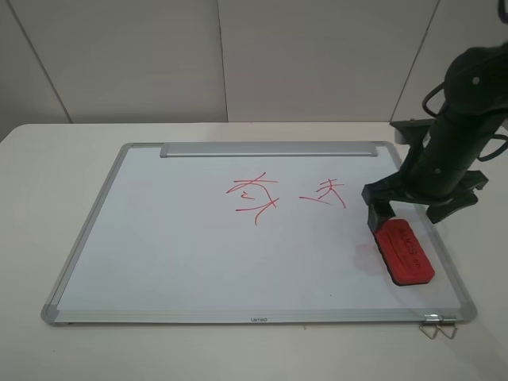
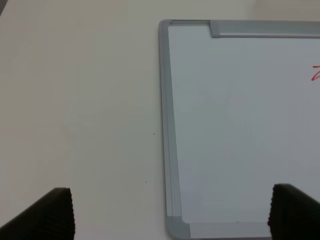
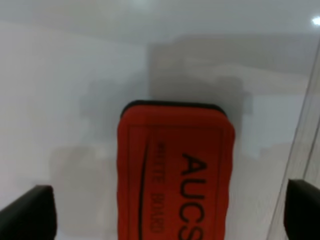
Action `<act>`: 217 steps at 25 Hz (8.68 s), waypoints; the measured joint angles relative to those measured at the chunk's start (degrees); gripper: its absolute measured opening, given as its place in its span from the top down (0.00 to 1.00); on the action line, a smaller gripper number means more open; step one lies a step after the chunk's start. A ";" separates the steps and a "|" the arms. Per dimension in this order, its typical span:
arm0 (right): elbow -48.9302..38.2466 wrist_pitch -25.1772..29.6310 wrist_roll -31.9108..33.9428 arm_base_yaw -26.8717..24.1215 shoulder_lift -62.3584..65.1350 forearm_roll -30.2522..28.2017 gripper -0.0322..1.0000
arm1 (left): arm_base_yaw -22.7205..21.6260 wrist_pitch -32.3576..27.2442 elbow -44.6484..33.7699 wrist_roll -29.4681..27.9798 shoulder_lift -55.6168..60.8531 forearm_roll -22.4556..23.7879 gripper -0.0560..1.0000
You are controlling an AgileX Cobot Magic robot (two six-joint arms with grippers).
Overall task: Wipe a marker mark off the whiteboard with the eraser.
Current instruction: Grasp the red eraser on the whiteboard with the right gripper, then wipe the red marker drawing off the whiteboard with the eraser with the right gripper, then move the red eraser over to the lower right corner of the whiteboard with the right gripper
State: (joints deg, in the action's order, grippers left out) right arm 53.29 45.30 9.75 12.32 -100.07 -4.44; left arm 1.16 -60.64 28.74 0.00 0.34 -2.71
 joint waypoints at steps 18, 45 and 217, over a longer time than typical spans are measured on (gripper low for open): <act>-6.83 -8.74 1.75 0.11 -0.99 1.43 0.17 | 0.00 0.00 0.00 0.00 0.00 0.00 0.21; -6.89 -8.78 2.55 0.11 -2.57 -1.43 0.48 | 0.00 0.00 0.00 0.00 0.00 0.00 0.21; -7.28 -8.11 7.06 6.49 5.71 1.11 0.48 | 0.00 0.00 0.00 0.00 0.00 0.00 0.21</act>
State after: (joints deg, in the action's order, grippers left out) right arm 46.01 37.19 16.81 18.80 -94.36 -3.33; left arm 1.16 -60.64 28.74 0.00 0.34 -2.71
